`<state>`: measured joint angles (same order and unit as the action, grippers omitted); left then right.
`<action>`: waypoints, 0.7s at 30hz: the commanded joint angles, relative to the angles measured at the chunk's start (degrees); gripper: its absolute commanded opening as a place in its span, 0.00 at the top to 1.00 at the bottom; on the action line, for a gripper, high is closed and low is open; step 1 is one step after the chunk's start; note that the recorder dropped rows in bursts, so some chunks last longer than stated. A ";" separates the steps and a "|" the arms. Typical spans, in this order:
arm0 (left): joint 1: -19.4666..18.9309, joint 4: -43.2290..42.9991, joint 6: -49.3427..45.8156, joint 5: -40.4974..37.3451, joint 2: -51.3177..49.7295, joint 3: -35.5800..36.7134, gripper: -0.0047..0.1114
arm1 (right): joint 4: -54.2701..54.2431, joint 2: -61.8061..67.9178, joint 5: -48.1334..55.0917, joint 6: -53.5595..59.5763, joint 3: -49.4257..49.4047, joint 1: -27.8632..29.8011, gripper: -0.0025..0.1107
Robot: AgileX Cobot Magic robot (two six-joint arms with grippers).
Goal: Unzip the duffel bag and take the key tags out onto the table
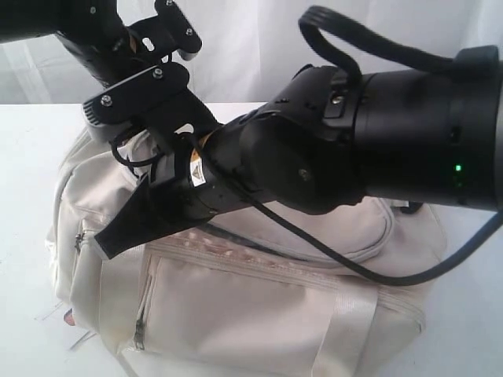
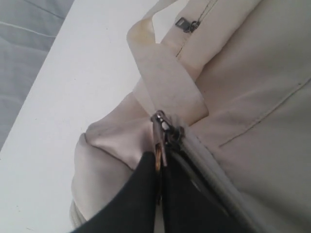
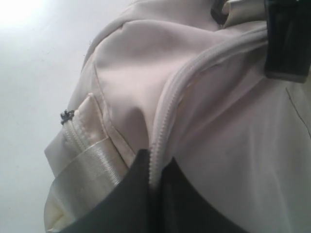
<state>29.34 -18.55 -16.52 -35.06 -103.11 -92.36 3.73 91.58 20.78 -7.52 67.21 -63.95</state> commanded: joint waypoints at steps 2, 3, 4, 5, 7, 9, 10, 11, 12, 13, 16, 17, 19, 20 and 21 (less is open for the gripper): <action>-0.64 -6.25 1.50 4.13 -1.67 -2.07 0.96 | -3.13 -0.10 2.86 0.52 -0.70 -1.79 0.98; -0.64 -6.37 1.50 3.82 -1.85 -2.07 0.96 | -3.13 -0.10 2.87 0.80 -0.70 -1.79 0.98; -0.64 -6.50 1.61 3.61 -1.82 -2.07 0.96 | -3.13 -0.10 3.04 1.04 -0.70 -1.79 0.98; -0.64 -6.50 1.72 3.35 -1.82 -2.07 0.96 | -3.13 -0.10 3.22 1.04 -0.70 -1.79 0.98; -0.64 -6.50 1.72 2.59 -1.82 -2.07 0.96 | -3.13 -0.10 3.49 1.04 -0.70 -1.79 0.98; -0.64 -6.50 1.72 1.77 -1.82 -2.07 0.96 | -3.13 -0.10 3.57 1.04 -0.70 -1.79 0.98; -0.64 -6.50 1.72 1.27 -1.82 -2.07 0.95 | -3.13 -0.10 3.57 1.04 -0.70 -1.79 0.98; -0.64 -6.50 1.72 0.84 -1.82 -2.07 0.93 | -3.13 -0.10 3.57 1.04 -0.70 -1.79 0.98; -0.64 -6.50 1.72 0.56 -1.82 -2.07 0.90 | -3.13 -0.10 3.57 1.04 -0.70 -1.79 0.98; -0.64 -6.50 1.72 0.30 -1.82 -2.07 0.84 | -3.13 -0.10 3.57 1.04 -0.70 -1.79 0.98; -0.64 -6.58 1.72 -0.28 -1.82 -2.07 0.63 | -3.13 -0.10 3.79 1.04 -0.70 -1.79 0.98; -0.64 -6.71 1.86 -0.54 -1.82 -2.07 0.57 | -3.13 -0.10 3.93 1.04 -0.70 -1.79 0.98; -0.64 -9.08 4.21 -1.74 -1.50 -2.07 0.51 | -3.13 -0.10 3.93 1.04 -0.70 -1.79 0.98; -0.64 -10.42 5.65 -2.16 -1.22 -2.07 0.51 | -3.13 -0.10 3.93 1.04 -0.70 -1.79 0.98; -0.64 -12.71 8.49 -2.92 -0.44 -2.07 0.51 | -3.13 -0.10 3.93 1.04 -0.70 -1.79 0.98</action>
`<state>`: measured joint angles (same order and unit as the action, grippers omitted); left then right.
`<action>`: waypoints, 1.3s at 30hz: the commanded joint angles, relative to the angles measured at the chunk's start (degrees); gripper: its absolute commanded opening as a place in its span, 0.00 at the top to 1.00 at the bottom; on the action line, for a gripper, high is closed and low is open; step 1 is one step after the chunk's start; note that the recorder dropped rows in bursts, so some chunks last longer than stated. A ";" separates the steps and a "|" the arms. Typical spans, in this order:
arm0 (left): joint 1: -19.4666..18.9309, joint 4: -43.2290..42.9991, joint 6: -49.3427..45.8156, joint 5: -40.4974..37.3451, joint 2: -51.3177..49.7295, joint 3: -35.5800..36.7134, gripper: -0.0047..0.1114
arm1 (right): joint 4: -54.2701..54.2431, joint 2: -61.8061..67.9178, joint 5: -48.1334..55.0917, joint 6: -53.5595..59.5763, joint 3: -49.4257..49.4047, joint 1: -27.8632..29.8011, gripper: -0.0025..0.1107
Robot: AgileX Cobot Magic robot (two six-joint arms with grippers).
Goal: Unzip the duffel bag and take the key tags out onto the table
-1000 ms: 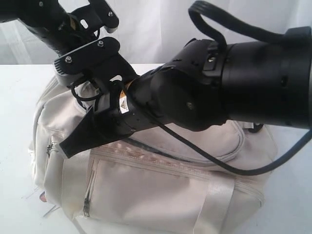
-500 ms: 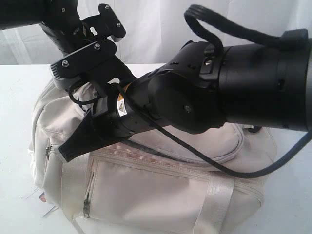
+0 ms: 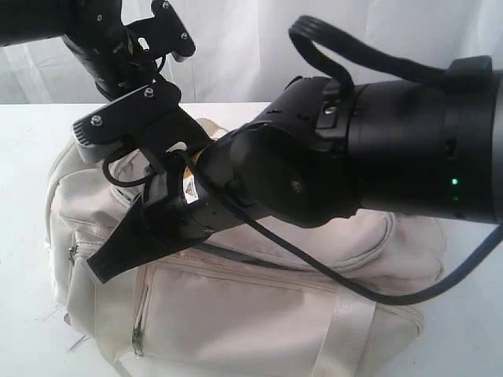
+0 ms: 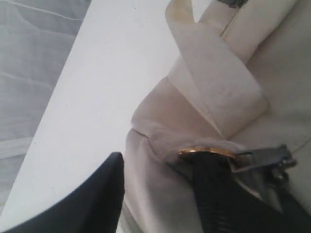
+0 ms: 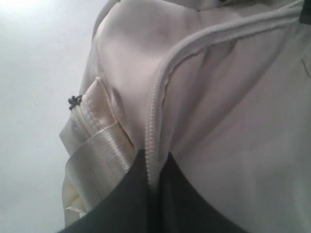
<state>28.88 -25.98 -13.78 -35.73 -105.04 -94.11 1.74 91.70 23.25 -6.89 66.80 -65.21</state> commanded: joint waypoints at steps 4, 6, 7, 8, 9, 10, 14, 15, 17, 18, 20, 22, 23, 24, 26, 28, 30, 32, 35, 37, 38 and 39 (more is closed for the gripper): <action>-0.17 -7.52 6.95 -5.38 5.62 -0.31 0.51 | -1.13 -0.22 1.33 0.41 -0.28 -0.53 0.98; -0.17 -8.06 6.79 -9.66 7.93 -0.31 0.51 | -1.13 -0.22 1.45 0.41 -0.28 -0.53 0.98; -0.17 -8.06 6.38 -13.04 9.11 -0.31 0.51 | -1.13 -0.22 1.44 0.80 -0.28 -0.53 0.98; -0.17 -7.66 6.38 -16.07 10.33 -0.31 0.51 | -1.13 -0.22 1.56 1.97 -0.28 -0.53 0.98; -0.17 -6.95 6.38 -18.35 11.58 -0.31 0.51 | -1.13 -0.22 1.98 3.58 -0.18 -0.53 0.98; -0.17 -6.28 6.38 -19.24 12.56 -0.31 0.51 | -1.13 -0.22 2.18 4.30 -0.06 -0.53 0.98; -0.17 -3.74 6.38 -20.99 15.76 -0.31 0.52 | -1.13 -0.22 2.01 4.53 -0.08 -0.53 0.90; -0.17 -2.86 6.38 -21.27 16.41 -0.31 0.52 | -1.13 -0.22 2.01 4.53 -0.08 -0.53 0.87; -0.17 -1.54 6.38 -21.91 17.40 -0.31 0.52 | -1.13 -0.22 2.39 4.53 -0.08 -0.53 0.79; -0.17 -1.29 6.38 -22.65 17.78 -0.31 0.52 | -1.27 -0.22 2.86 4.53 -0.08 -0.53 0.74; -0.17 -1.29 6.38 -23.71 18.29 -0.31 0.52 | -1.28 -0.22 3.60 4.53 -0.08 -0.53 0.65; -0.17 -1.18 6.38 -24.41 18.56 -0.31 0.52 | -1.28 -0.22 3.82 4.53 -0.08 -0.53 0.60; -0.17 -0.93 6.38 -25.04 18.56 -0.31 0.52 | -1.28 -0.32 4.00 4.53 -0.08 -0.53 0.57; -0.17 -0.50 6.38 -25.89 18.56 -0.31 0.52 | -1.28 -0.47 4.07 4.53 -0.08 -0.53 0.56; -0.17 1.49 6.38 -27.63 18.56 -0.31 0.52 | -1.28 -1.11 4.56 5.57 -0.08 -0.53 0.54; -0.17 3.91 6.09 -29.28 18.74 -0.31 0.52 | -0.29 -2.67 5.55 6.89 -0.08 -0.53 0.53; -0.17 6.19 5.15 -30.15 19.01 -0.31 0.52 | 1.90 -4.28 6.46 6.89 -0.04 -0.53 0.53; -0.17 8.97 3.91 -30.29 19.69 -0.31 0.54 | 4.45 -6.60 7.52 6.89 -0.04 -0.53 0.53; -0.17 12.70 3.29 -30.77 21.31 -0.31 0.60 | 6.39 -9.72 9.53 6.89 -0.04 -0.41 0.53; -0.17 14.26 3.29 -32.76 22.89 -0.31 0.69 | 7.58 -11.61 11.88 6.89 -0.04 -0.41 0.53; -0.17 14.97 3.29 -33.90 23.59 -0.31 0.74 | 8.36 -12.45 13.01 6.89 -0.04 -0.41 0.53; -0.17 15.74 3.29 -34.23 24.75 0.01 0.80 | 9.27 -13.25 14.61 6.89 -0.04 -0.41 0.53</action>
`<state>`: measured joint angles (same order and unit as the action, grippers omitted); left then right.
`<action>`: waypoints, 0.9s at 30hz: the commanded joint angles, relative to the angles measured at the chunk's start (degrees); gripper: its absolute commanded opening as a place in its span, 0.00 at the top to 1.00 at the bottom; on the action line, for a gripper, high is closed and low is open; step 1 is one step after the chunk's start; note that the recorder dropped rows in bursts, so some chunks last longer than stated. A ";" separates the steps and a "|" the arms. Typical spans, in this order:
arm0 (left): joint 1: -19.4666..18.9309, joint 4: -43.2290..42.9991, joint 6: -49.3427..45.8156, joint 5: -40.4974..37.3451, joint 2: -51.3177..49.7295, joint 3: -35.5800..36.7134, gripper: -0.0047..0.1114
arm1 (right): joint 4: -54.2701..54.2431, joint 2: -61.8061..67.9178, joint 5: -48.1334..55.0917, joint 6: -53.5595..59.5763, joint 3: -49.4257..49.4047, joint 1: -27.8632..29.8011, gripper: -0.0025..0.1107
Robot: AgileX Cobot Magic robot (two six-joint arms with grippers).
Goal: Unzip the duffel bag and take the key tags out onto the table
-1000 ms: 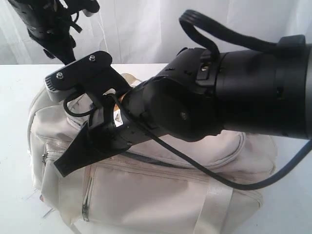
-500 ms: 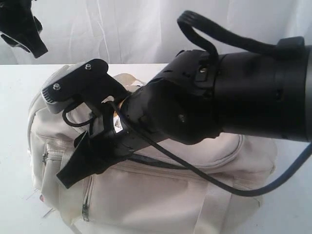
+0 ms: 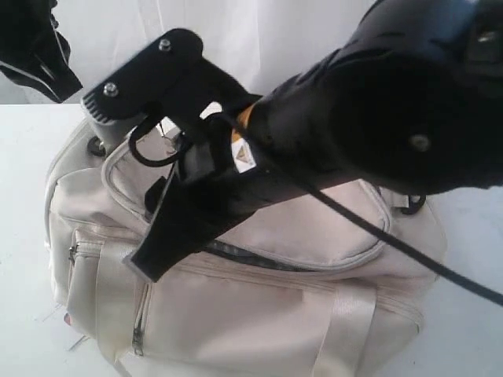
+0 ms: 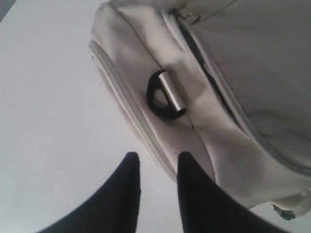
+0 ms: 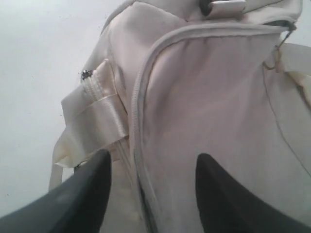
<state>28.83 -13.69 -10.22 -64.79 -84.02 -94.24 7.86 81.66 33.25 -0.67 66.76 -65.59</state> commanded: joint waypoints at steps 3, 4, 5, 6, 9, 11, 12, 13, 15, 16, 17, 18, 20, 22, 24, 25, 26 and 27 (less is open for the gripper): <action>-0.13 5.11 -0.10 -5.17 7.83 3.83 0.96 | 4.04 -4.58 9.81 0.67 -0.01 -0.03 0.53; -0.13 5.93 -0.10 -5.17 9.48 5.28 0.96 | 4.04 -4.95 11.10 0.67 -0.01 -0.03 0.53; -0.13 6.82 -0.10 -5.17 10.89 6.84 0.96 | 4.04 -4.95 11.95 0.67 -0.01 -0.03 0.53; -0.13 7.81 -0.10 -4.98 12.96 9.45 0.96 | 4.04 -4.95 12.51 1.28 -0.01 -0.03 0.53; -0.13 9.14 -0.01 -2.72 17.74 16.14 0.96 | 2.72 -4.41 13.09 5.41 -0.01 -0.03 0.53; -0.13 9.26 0.19 -1.02 20.51 21.19 0.96 | 2.61 -3.69 12.96 7.84 -0.01 -0.03 0.53; -0.13 9.26 0.15 -0.34 22.04 23.69 0.96 | 2.61 -3.33 12.74 8.77 -0.01 -0.03 0.53; -0.13 9.26 0.15 0.42 23.37 25.68 0.96 | 2.61 -2.78 12.44 9.68 -0.01 -0.03 0.53; -0.13 9.15 0.15 2.70 25.86 30.43 0.96 | 2.81 -1.73 11.82 10.81 -0.01 -0.03 0.54; -0.13 9.15 -0.07 3.40 26.74 32.17 0.96 | 3.14 -1.06 11.53 10.96 -0.01 -0.03 0.54; -0.13 9.15 -0.31 4.86 27.68 34.29 0.96 | 3.77 -0.37 11.25 10.96 -0.01 -0.03 0.54; -0.13 9.05 -0.31 6.14 28.54 36.20 0.96 | 4.22 0.38 11.18 10.96 -0.01 -0.03 0.54; -0.13 9.05 -0.31 9.51 30.43 40.84 0.96 | 6.79 2.61 10.63 10.96 -0.01 -0.03 0.54; -0.13 9.05 -0.07 12.14 31.59 43.78 0.96 | 10.43 4.61 9.43 10.96 -0.01 -0.03 0.54; -0.13 9.18 0.48 12.99 32.04 44.67 0.96 | 12.17 5.85 8.18 10.82 -0.01 -0.03 0.55; -0.13 9.44 1.05 12.99 32.04 44.61 0.96 | 12.76 6.32 7.50 10.82 -0.01 -0.03 0.57; -0.13 9.56 1.06 12.88 32.04 44.61 0.96 | 13.14 6.55 7.00 10.82 -0.01 -0.03 0.60; -0.13 9.83 1.06 12.88 32.04 44.61 0.96 | 13.40 6.65 6.72 10.82 -0.01 -0.03 0.62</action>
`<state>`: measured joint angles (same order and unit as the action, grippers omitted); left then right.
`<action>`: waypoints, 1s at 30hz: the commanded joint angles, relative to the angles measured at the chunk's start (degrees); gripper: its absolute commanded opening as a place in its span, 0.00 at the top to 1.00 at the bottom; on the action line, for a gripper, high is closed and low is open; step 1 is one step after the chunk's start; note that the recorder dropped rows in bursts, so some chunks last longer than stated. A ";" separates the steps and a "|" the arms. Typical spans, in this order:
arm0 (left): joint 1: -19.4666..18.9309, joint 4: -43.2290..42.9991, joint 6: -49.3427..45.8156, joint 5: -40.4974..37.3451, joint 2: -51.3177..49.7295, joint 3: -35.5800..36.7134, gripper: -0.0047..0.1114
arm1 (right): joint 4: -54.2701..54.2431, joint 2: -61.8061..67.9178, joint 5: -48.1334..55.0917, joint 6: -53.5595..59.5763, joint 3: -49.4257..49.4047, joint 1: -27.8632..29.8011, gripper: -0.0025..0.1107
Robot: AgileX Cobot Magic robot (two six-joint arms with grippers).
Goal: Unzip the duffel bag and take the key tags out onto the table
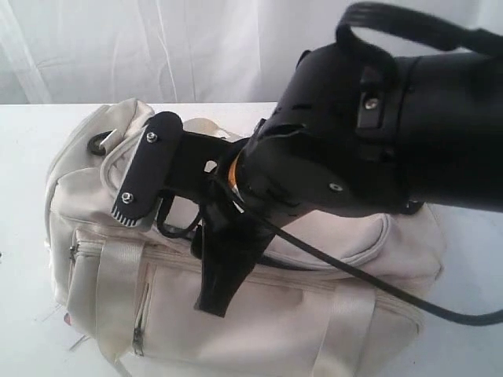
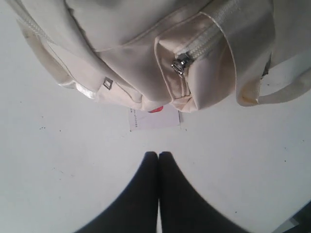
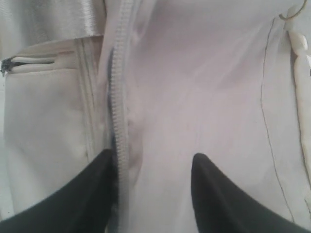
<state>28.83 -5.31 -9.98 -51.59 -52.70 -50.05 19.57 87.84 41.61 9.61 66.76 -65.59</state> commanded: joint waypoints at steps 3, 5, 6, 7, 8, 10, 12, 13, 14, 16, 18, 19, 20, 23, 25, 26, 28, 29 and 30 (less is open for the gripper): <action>-0.13 1.98 0.81 -0.22 0.73 0.43 0.96 | 3.85 0.81 -2.16 -0.19 -0.01 -0.03 0.71; -0.13 2.09 0.81 -0.22 0.73 0.43 0.96 | 9.10 0.81 -2.16 -4.88 -0.01 -0.03 0.80; -0.13 2.09 0.81 -0.22 0.73 0.43 0.96 | 11.26 0.81 -1.87 -7.42 -0.01 -0.03 0.82; -0.13 2.09 0.81 -0.22 0.73 0.43 0.96 | 13.98 0.81 -1.86 -9.94 -0.01 -0.03 0.87; -0.13 2.09 0.81 -0.22 0.73 0.43 0.96 | 15.09 0.81 -1.86 -10.46 -0.01 -0.03 0.89; -0.13 2.28 0.81 -0.22 0.73 0.43 0.96 | 16.00 0.81 -1.86 -10.81 -0.01 -0.03 0.94; -0.13 2.28 0.81 -0.22 0.73 0.43 0.96 | 16.24 0.81 -1.86 -11.21 -0.01 -0.03 0.96; -0.13 2.28 0.81 -0.22 0.73 0.43 0.96 | 16.24 0.81 -1.86 -11.21 -0.01 -0.03 0.97; -0.13 2.28 0.81 -0.22 0.73 0.43 0.96 | 16.24 0.81 -1.86 -11.21 -0.01 -0.03 0.97; -0.13 2.28 0.81 -0.22 0.73 0.43 0.96 | 16.75 0.81 -1.86 -11.21 -0.01 -0.03 0.97; -0.13 2.28 0.81 -0.22 0.73 0.43 0.96 | 17.69 0.81 -2.06 -11.29 -0.01 -0.03 0.97; -0.13 2.28 0.81 -0.22 0.73 0.43 0.96 | 18.13 0.81 -2.22 -11.29 -0.01 -0.03 0.97; -0.13 2.28 0.81 -0.22 0.73 0.43 0.96 | 18.66 0.81 -2.40 -11.42 -0.01 -0.03 0.97; -0.13 2.52 0.81 -0.03 0.73 0.43 0.96 | 23.43 0.81 -3.46 -15.04 -0.01 -0.03 0.98; -0.13 2.52 0.81 -0.03 0.73 0.43 0.96 | 29.39 0.81 -4.23 -19.73 -0.01 -0.03 0.98; -0.13 2.52 0.81 -0.03 0.73 0.43 0.96 | 32.34 0.81 -4.39 -22.36 -0.01 -0.03 0.98; -0.13 2.69 0.81 -0.03 0.73 0.43 0.96 | 39.90 0.81 -4.71 -29.28 -0.01 0.42 0.98; -0.13 2.92 0.81 -0.03 0.73 0.43 0.96 | 42.36 0.94 -6.40 -33.02 -0.01 1.72 0.98; -0.13 2.92 0.81 -0.03 0.73 0.43 0.96 | 43.14 0.94 -7.91 -34.19 -0.01 2.62 0.98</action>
<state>28.83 -3.68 -9.68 -51.17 -52.70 -50.05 58.21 88.78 36.49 -19.53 66.76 -64.89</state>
